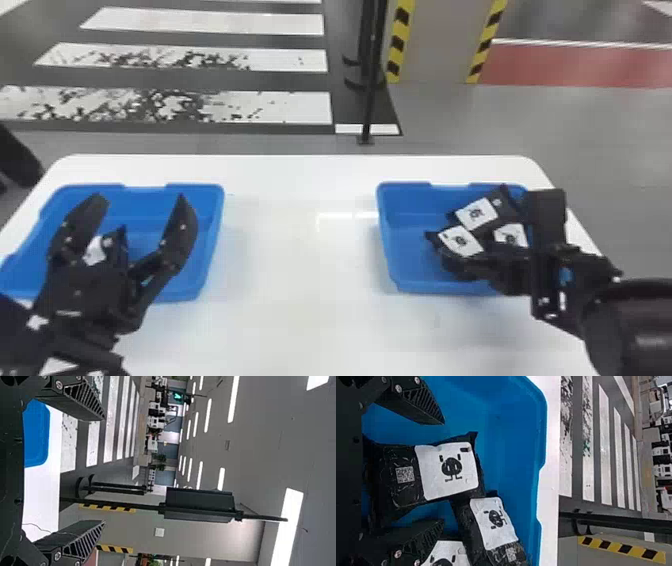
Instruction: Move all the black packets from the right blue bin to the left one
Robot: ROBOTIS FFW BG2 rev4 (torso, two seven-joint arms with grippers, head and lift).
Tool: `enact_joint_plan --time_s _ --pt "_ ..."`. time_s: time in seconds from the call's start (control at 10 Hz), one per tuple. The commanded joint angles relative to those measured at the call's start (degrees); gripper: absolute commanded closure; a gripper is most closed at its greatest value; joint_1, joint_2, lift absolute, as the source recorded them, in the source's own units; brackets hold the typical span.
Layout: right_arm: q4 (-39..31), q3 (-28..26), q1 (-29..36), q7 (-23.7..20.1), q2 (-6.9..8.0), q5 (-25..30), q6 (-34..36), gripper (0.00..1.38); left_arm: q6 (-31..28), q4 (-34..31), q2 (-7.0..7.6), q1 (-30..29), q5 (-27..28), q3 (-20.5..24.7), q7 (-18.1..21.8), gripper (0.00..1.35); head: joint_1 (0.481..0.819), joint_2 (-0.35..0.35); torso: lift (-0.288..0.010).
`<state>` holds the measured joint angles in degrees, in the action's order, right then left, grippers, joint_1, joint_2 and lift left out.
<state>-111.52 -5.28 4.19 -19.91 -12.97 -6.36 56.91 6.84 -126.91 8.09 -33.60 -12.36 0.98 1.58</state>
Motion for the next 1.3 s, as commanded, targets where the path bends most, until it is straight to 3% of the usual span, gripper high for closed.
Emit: enact_joint_plan --time_s 0.0,0.1,0.2,0.4,0.7,0.9,1.1,1.2 --pt "0.8 0.6 -0.4 -0.1 -0.04 -0.2 0.9 0.21 0.1 0.1 0.0 0.0 0.1 0.0 0.0 0.13 0.695 -0.044 -0.168" --pt "0.6 0.6 -0.4 -0.1 -0.13 0.0 2.6 0.38 0.2 0.1 0.0 0.0 0.1 0.2 0.0 0.13 0.695 -0.039 -0.168" --pt "0.9 0.6 -0.5 -0.1 -0.22 -1.0 5.4 0.82 0.3 0.1 0.0 0.0 0.1 0.2 0.1 0.13 0.695 -0.038 -0.168" --pt "0.8 0.5 -0.7 0.7 -0.22 -2.0 7.6 1.1 0.5 0.6 0.0 0.1 0.2 0.0 0.1 0.14 0.695 -0.036 -0.168" --pt "0.8 0.2 -0.3 -0.5 -0.31 -3.0 -1.6 1.11 0.8 0.8 0.08 0.1 0.2 -0.2 0.1 0.15 0.695 -0.034 -0.168" --pt "-0.1 0.2 -0.4 -4.4 -0.66 -6.4 -13.3 1.11 1.3 0.8 0.08 0.7 -0.1 -0.8 0.0 0.15 0.695 -0.019 -0.168" --pt "-0.9 4.2 -1.2 -8.7 -1.19 -13.3 -24.1 1.11 1.5 0.6 0.7 1.1 -4.2 -3.0 0.1 0.15 0.695 0.02 -0.168" --pt "-0.6 8.2 -2.8 -10.7 -1.8 -16.4 -26.3 1.11 2.3 -0.1 1.31 1.5 -7.8 -4.8 0.1 0.15 0.695 0.039 -0.168"
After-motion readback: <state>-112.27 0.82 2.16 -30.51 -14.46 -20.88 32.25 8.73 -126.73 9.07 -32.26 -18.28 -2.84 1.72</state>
